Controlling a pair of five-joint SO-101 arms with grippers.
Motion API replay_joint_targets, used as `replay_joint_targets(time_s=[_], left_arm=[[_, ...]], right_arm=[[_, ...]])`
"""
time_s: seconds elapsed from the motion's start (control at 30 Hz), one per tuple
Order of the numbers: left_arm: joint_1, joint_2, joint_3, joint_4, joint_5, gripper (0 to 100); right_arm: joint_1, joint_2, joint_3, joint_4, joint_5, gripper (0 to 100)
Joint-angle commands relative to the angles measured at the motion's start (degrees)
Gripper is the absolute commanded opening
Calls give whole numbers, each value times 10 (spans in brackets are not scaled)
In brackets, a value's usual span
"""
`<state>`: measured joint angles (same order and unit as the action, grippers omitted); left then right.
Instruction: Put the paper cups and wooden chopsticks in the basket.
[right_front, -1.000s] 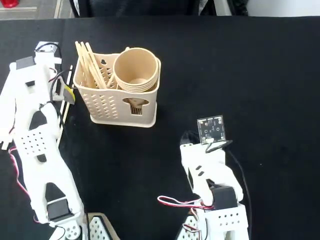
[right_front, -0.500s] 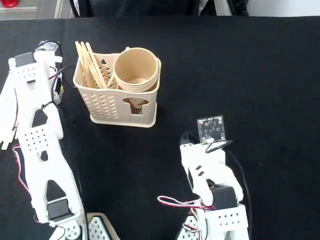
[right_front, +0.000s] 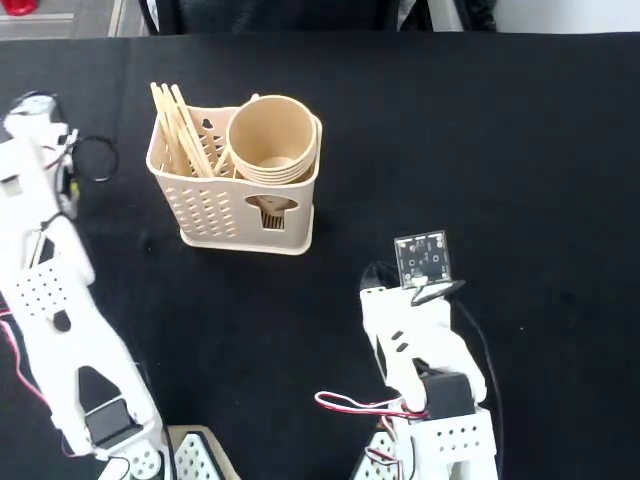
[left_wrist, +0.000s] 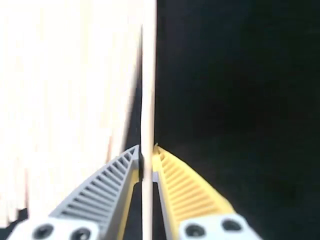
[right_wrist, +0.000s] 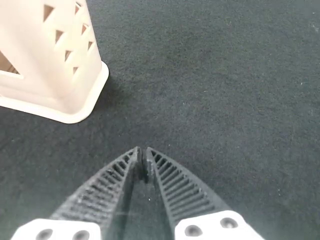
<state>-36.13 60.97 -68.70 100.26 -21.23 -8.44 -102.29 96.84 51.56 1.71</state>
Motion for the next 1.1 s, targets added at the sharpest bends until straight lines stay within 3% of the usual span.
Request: replay_joint_targets(time_s=[0.0,0.2,0.3,0.5,0.87,1.07], left_arm=[[-26,-23,-44,6,0,29],[-39,-111,8,8,57,28],[-27,-185,120,8,99,28],[1,-375,340,-20,103,28],[13,-767,824,-382,98,28],[32,-972,997,-597,104,28]], right_arm=[[7,-7,0,-3,7,15],[6,-7,0,-3,7,15],[6,-7,0,-2,7,15],[7,-7,0,0,7,15],[7,-7,0,0,7,15],[7,-7,0,0,7,15]])
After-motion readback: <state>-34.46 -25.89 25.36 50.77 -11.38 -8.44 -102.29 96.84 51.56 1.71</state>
